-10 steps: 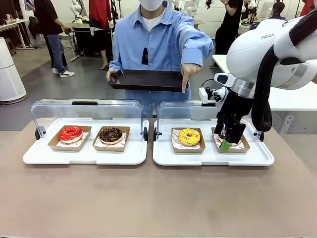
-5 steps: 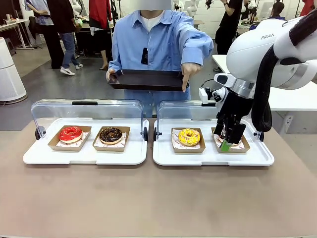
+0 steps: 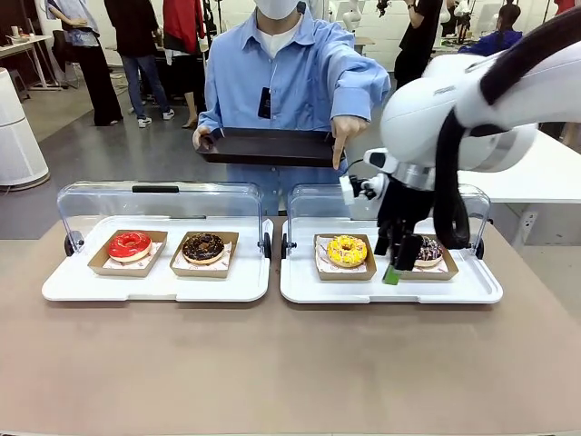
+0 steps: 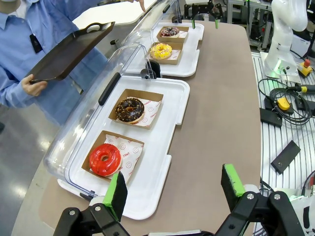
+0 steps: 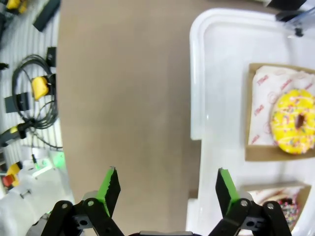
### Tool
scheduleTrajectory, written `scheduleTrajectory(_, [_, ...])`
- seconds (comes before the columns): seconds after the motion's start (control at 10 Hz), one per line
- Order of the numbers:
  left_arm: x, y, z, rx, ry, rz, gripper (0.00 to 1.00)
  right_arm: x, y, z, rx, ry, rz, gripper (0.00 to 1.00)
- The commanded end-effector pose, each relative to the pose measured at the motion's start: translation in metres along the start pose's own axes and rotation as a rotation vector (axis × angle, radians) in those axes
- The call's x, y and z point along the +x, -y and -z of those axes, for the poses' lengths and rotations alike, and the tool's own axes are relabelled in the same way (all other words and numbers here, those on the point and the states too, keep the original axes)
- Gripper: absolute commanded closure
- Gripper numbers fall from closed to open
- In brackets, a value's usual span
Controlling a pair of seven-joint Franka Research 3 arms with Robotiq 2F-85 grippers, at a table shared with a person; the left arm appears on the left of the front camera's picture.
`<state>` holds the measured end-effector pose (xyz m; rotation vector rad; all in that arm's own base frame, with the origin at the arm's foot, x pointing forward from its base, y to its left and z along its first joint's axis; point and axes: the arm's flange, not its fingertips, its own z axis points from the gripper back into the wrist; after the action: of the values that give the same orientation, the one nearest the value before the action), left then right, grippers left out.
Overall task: Provide the desired donut to the person.
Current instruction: Pick up and lift the Paper togo box containing the Donut pointed at by the person.
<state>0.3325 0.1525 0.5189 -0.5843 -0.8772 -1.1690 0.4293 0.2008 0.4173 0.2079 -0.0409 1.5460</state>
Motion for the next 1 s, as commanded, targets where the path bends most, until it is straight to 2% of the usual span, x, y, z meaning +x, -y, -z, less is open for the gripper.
scheduleTrajectory(0.0, [0.0,0.001,-0.001,0.001,0.008,0.002,0.0,0.021,0.026,0.009,-0.02,-0.048,0.002,0.0])
scheduleTrajectory(0.4, [0.0,0.001,-0.001,0.001,0.008,0.002,0.0,0.062,0.063,0.038,0.0,-0.007,-0.073,0.0])
scheduleTrajectory(0.7, [0.0,0.001,-0.001,0.001,0.008,0.002,0.0,0.088,0.07,0.059,-0.04,-0.033,-0.068,0.0])
scheduleTrajectory(0.9, [0.0,0.001,-0.001,0.001,0.008,0.002,0.0,0.093,0.068,0.068,-0.059,-0.052,-0.077,0.0])
